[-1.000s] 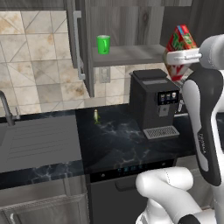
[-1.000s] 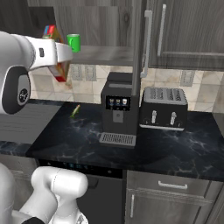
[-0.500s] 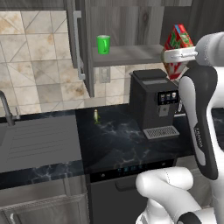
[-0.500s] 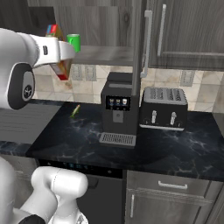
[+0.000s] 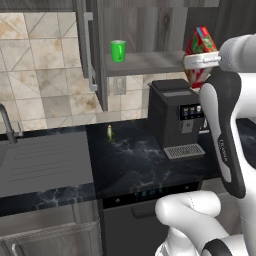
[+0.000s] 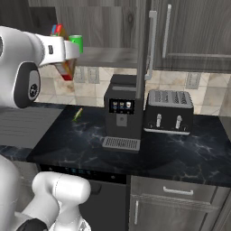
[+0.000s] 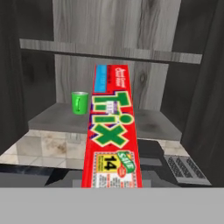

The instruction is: Pick the jam and cereal from the counter and place them in the cabinets closest to them.

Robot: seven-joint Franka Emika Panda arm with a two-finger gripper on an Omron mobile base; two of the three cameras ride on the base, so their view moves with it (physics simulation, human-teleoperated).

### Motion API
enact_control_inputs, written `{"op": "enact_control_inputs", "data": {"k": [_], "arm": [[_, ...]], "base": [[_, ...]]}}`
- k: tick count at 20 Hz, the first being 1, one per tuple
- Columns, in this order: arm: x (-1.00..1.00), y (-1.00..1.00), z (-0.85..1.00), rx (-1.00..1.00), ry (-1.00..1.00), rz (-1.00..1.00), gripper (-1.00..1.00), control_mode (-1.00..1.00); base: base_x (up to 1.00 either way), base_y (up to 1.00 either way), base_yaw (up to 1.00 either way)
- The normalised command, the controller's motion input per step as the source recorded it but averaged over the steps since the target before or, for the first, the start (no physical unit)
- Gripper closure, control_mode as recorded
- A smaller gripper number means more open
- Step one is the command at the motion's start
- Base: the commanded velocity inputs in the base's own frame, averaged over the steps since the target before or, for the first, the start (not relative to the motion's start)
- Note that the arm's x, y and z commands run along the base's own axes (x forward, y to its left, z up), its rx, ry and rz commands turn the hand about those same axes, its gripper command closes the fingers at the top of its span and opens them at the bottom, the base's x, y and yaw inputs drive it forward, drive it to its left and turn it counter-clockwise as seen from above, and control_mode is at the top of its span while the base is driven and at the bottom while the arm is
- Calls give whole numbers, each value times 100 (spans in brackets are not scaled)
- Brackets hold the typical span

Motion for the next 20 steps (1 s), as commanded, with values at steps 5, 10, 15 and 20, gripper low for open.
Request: {"op": "enact_control_inputs", "data": {"k": [5,10,15,20], "arm": [[18,0,0,0,0,0,100,-100],[19,0,0,0,0,0,100,-100],[18,0,0,0,0,0,100,-100],[19,0,0,0,0,0,100,-100]], "base": [[0,0,0],[0,0,0],[0,0,0],[0,0,0]]}}
